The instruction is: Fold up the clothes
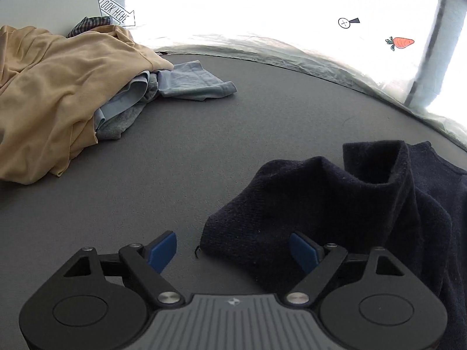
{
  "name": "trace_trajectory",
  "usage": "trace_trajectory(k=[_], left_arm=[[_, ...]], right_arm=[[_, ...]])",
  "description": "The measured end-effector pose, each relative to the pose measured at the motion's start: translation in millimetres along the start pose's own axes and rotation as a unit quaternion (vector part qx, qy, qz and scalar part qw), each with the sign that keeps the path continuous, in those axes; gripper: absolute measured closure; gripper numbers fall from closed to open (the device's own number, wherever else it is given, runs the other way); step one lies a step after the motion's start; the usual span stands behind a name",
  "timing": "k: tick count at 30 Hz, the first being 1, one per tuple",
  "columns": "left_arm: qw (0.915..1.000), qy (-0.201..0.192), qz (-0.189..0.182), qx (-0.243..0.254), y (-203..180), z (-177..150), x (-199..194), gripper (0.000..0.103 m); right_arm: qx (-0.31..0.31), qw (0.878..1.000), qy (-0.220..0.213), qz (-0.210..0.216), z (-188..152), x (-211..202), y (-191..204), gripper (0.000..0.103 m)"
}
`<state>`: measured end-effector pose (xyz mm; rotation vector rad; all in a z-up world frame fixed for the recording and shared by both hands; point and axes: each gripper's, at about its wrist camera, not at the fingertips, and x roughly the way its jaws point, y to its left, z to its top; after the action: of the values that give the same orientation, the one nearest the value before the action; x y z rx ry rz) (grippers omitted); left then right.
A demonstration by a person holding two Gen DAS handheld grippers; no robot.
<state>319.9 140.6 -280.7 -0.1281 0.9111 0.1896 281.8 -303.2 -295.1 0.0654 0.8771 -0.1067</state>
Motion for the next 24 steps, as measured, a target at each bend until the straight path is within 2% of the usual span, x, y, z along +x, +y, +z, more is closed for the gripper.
trace_trajectory(k=[3,7,11,13,15,17,20,24], left_arm=[[0.9998,0.008,-0.007,0.016,-2,-6,9,0.013],[0.9999,0.005,-0.008,0.003,-2,-8,23,0.007],[1.0000,-0.007,0.004,0.001,-7,-8,26,0.009],[0.9997,-0.023,0.009,-0.002,-8,-8,24,0.024],[0.9995,-0.029,0.007,-0.007,-6,-5,19,0.062],[0.9994,-0.031,0.009,-0.012,-4,2,14,0.084],[0.9959,-0.064,0.064,-0.009,6,16,1,0.084],[0.9843,-0.105,0.140,-0.026,36,37,-13,0.084]], right_arm=[[0.000,1.000,-0.003,0.000,-1,0,0,0.000],[0.000,1.000,-0.007,0.000,-3,-1,0,0.000],[0.000,1.000,-0.009,0.000,-3,-1,0,0.000],[0.000,1.000,-0.009,0.000,-3,0,1,0.000],[-0.001,1.000,-0.010,0.001,-3,0,0,0.000],[-0.001,1.000,-0.010,0.001,-3,0,0,0.000],[-0.001,1.000,-0.010,0.001,-4,-1,0,0.000],[-0.001,1.000,-0.011,0.001,-3,0,-1,0.000]])
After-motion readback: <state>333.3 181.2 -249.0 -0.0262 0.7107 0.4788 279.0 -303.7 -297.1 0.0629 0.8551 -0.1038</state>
